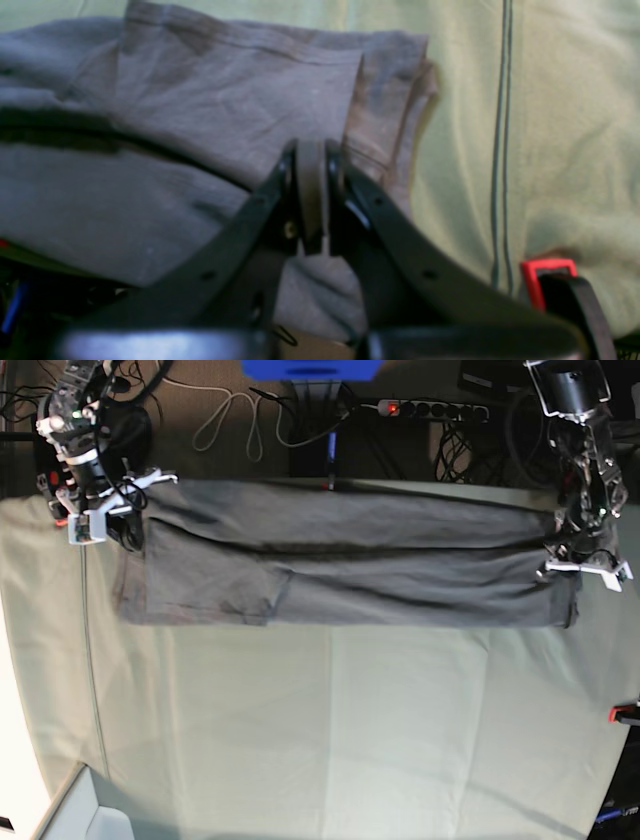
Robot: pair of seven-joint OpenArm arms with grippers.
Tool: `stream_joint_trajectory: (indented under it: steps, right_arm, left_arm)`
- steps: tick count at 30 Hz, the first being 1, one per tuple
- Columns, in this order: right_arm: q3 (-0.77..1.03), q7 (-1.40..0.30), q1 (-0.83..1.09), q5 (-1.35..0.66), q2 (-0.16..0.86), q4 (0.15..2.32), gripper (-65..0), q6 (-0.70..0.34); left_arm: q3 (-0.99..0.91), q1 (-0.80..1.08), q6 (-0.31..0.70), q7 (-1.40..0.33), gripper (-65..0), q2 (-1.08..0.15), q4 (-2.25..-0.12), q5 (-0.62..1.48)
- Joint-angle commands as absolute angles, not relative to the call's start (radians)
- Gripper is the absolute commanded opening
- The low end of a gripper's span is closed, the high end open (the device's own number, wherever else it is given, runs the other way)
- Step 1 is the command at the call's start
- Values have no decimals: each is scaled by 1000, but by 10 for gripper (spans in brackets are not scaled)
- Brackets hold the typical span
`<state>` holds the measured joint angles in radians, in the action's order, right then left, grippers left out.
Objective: Layout the t-shirt on the table in an organized manner, then fold the t-shirt properly
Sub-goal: 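Adjust the folded strip with both grippers, tugging its ends taut, then grasp a strip end with the left gripper, fold it toward the right gripper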
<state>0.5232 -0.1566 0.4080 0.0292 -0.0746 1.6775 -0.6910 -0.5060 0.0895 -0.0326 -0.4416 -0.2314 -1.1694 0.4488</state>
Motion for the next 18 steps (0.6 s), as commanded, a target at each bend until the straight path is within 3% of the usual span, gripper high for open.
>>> stream_joint_trajectory:
  steps: [1,2,11,18]
  right_arm:
    - [526,-131,407,19,-70,1693,-616,-698]
    - [526,-131,407,19,-70,1693,-616,-698]
    - [526,-131,406,19,-70,1692,-616,-698]
    - [532,-131,404,19,-65,1692,-616,-698]
  left_arm:
    - [-509,85,-30,-424,-603,-248,-1202,450]
    - [-509,85,-30,-426,-647,-248,-1218,450]
    - [-495,171,-30,-430,-649,-154,-1515,449]
    - [-231,311,-33,-424,-649,-96,-1690,447]
